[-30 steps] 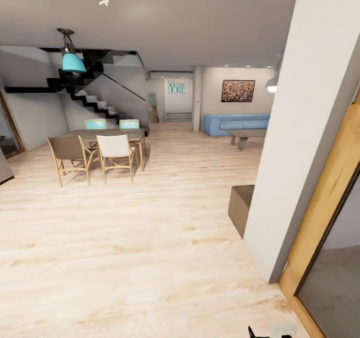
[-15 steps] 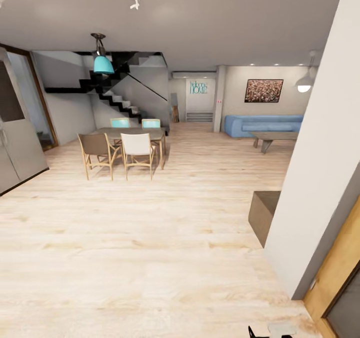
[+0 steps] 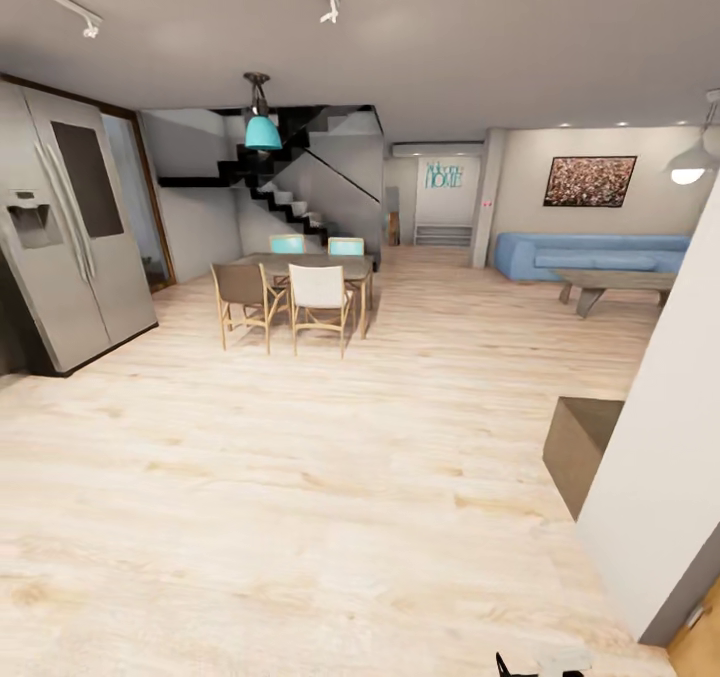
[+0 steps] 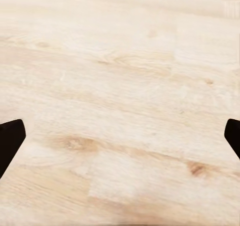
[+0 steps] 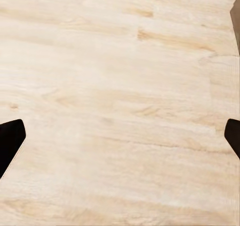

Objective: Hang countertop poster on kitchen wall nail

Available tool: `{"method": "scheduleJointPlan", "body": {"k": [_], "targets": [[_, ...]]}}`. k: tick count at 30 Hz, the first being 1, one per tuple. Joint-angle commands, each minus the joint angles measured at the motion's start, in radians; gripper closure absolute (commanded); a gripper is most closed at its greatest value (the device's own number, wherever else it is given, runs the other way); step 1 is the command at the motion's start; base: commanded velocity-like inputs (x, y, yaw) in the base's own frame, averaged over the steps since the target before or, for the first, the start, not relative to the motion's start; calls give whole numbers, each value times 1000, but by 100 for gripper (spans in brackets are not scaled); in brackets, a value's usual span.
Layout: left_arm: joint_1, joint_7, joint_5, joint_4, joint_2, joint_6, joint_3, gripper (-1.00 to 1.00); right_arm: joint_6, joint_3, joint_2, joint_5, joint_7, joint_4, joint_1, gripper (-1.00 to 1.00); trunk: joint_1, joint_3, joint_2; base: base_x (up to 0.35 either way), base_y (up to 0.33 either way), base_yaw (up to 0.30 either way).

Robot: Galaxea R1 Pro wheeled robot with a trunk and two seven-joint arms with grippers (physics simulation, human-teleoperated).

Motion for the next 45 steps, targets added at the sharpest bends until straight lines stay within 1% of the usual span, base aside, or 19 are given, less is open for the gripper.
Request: {"method": "scheduleJointPlan", "body": {"k": [1,11,15,20,45], "targets": [[0,0,8,-1,0,-1,-1,-100,-3,0,0,1,-1,1,0,-100,0,-1,0,0,0,292],[0,0,8,-1,0,-1,-1,-100,-3,1,0,1,0,0,0,-100,0,-1,0,0,-2,292],[0,1,8,-1,0,0,0,-100,-2,0,0,1,1,1,0,-100,0,-1,0,40,-131,292],[0,0,8,-1,0,0,1,-100,-3,1,0,1,0,1,0,-100,0,-1,0,28,-92,124],[0,0,8,-1,0,0,1,-100,-3,3,3,2,-2,1,0,-100,0,-1,0,1,-3,286]]}}
